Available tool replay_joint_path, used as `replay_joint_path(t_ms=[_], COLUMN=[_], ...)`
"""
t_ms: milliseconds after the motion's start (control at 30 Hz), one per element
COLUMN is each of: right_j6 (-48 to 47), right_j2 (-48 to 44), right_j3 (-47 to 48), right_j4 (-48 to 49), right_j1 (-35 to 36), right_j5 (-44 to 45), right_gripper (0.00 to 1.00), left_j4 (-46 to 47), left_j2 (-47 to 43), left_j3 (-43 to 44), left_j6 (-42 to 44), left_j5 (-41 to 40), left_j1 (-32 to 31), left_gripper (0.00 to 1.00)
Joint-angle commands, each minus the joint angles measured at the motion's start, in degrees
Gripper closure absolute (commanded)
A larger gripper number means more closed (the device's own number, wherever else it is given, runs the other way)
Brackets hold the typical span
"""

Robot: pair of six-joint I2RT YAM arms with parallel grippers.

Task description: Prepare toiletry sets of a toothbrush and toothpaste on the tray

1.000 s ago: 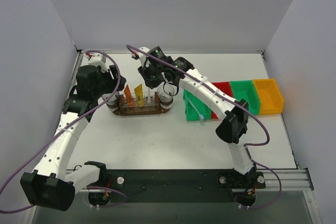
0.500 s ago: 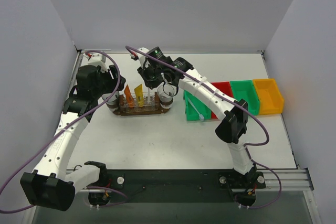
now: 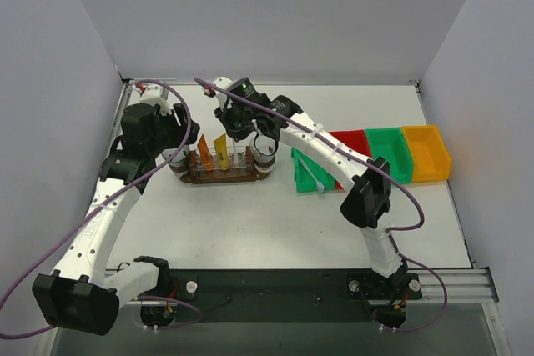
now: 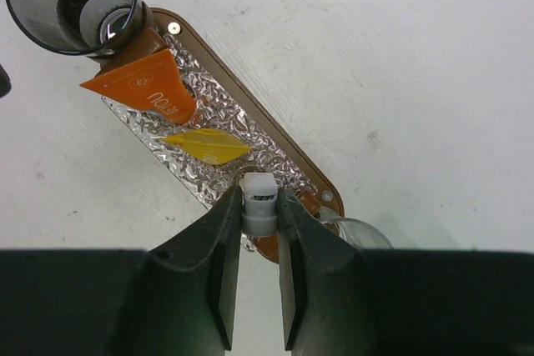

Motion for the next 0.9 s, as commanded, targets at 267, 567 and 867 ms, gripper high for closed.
replay_joint_path(t_ms=[267, 567, 867], right_j6=[-0.8, -0.1, 0.4], right_j2=[-2.2, -3.2, -5.5], right_j3=[-3.4, -4.6, -4.2], right_j4=[2.2, 3.5, 3.5], right_j1=[0.9, 0.9, 0.8], right_j5=[3.1, 3.4, 3.6], right_gripper=[1.00, 1.00, 1.00], left_j4=[0.4, 0.4, 0.5], left_j2=[-0.9, -1.0, -0.8], left_j3=[1.3, 1.2, 1.1], left_j6=[0.9, 0.8, 0.7], left_j5=[-0.6, -0.3, -0.1], left_j1=[0.3, 0.3, 0.3], left_gripper=[0.35, 0.35, 0.35])
